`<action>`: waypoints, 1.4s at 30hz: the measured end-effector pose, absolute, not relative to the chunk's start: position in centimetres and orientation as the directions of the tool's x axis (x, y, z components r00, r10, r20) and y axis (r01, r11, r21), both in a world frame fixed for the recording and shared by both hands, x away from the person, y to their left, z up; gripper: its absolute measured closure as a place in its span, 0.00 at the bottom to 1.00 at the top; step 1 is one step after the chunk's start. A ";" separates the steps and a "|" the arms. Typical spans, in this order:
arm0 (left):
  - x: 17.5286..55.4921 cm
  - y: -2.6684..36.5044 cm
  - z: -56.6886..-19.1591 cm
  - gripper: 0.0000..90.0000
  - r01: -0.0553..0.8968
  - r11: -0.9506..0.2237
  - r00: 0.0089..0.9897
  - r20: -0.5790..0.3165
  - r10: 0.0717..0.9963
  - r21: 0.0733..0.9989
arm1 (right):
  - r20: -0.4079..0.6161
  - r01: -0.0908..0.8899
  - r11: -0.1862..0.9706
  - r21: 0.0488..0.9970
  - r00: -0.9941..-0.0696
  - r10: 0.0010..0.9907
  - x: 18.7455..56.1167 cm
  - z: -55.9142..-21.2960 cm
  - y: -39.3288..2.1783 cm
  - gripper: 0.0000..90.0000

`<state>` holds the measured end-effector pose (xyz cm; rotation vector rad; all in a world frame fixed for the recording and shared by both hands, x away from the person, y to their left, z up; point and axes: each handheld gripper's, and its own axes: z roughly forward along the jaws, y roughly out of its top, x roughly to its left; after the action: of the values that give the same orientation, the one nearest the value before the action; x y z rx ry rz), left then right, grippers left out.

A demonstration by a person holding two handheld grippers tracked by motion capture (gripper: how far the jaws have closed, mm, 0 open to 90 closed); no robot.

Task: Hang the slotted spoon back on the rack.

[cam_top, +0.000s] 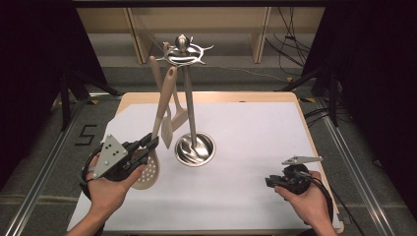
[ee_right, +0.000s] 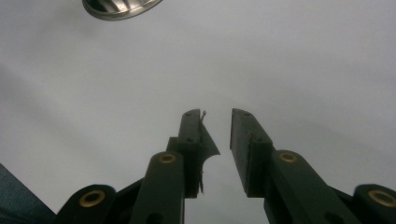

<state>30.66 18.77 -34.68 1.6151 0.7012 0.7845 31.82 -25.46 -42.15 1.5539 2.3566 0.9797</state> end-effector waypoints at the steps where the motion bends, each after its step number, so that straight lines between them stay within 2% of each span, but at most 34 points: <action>1: 30.7 18.7 -34.7 0.87 0.031 -0.167 0.599 0.115 0.792 0.985 | 0.218 0.764 0.247 0.596 -0.449 0.866 31.8 -42.2 -25.5 0.82; 17: 31.3 18.2 -34.7 0.87 0.058 -0.178 0.580 0.112 0.807 0.982 | 0.194 0.735 0.268 0.623 -0.478 0.857 32.1 -42.3 -25.6 0.82; 23: 31.7 18.1 -34.7 0.87 0.063 -0.183 0.578 0.114 0.808 0.981 | 0.206 0.741 0.258 0.620 -0.471 0.858 32.1 -42.3 -25.6 0.82; 24: 31.8 18.0 -34.7 0.87 0.063 -0.183 0.578 0.114 0.808 0.981 | 0.249 0.745 0.259 0.615 -0.495 0.832 32.2 -42.4 -25.8 0.82; 42: 32.7 17.2 -35.0 0.87 0.084 -0.182 0.578 0.101 0.810 0.980 | 0.241 0.744 0.260 0.616 -0.491 0.837 32.1 -42.4 -25.8 0.82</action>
<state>32.71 17.24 -35.04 1.6431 0.7602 0.7759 32.12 -25.79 -42.36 1.5067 2.3836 1.0460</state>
